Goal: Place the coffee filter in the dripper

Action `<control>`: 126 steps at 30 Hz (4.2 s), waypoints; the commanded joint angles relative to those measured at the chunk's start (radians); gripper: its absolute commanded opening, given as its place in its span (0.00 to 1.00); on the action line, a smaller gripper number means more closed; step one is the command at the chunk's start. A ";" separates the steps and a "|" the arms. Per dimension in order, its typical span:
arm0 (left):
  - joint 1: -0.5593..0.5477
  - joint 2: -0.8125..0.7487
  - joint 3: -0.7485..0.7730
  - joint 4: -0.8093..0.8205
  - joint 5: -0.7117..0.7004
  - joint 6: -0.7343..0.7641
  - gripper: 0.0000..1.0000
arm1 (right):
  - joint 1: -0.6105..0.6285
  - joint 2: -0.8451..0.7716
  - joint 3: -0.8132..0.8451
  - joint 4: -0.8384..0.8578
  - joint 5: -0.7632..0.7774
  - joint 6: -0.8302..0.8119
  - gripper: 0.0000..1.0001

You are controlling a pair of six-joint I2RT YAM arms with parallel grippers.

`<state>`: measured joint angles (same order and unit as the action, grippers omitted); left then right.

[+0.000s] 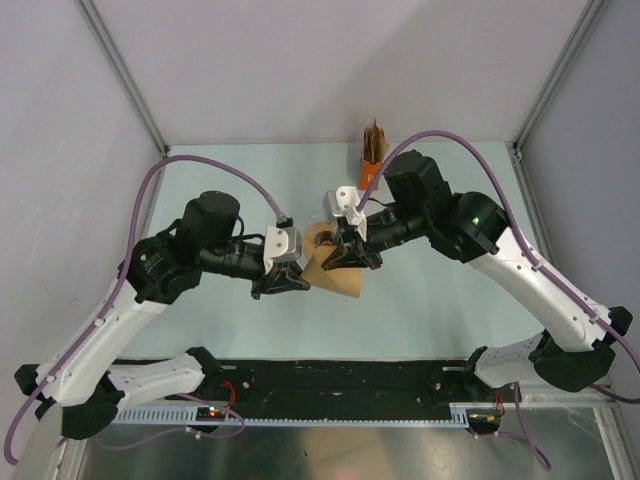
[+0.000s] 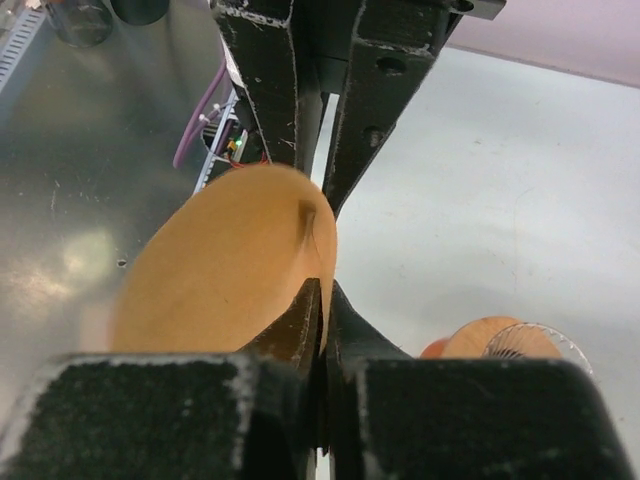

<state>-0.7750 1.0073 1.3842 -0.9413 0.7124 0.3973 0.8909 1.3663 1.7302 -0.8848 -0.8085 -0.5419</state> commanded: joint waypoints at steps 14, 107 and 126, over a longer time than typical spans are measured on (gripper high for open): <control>0.258 0.022 0.139 0.089 0.278 -0.177 0.00 | -0.342 -0.063 0.198 0.257 -0.090 0.441 0.97; 0.407 0.174 -0.378 1.696 0.085 -1.652 0.00 | -0.485 0.127 -0.055 1.150 0.013 1.414 0.71; 0.409 0.175 -0.381 1.717 0.066 -1.679 0.00 | -0.349 0.155 -0.151 1.191 0.015 1.392 0.59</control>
<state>-0.3653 1.1950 0.9768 0.7330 0.7845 -1.2686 0.5312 1.5059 1.5723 0.2802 -0.8013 0.8719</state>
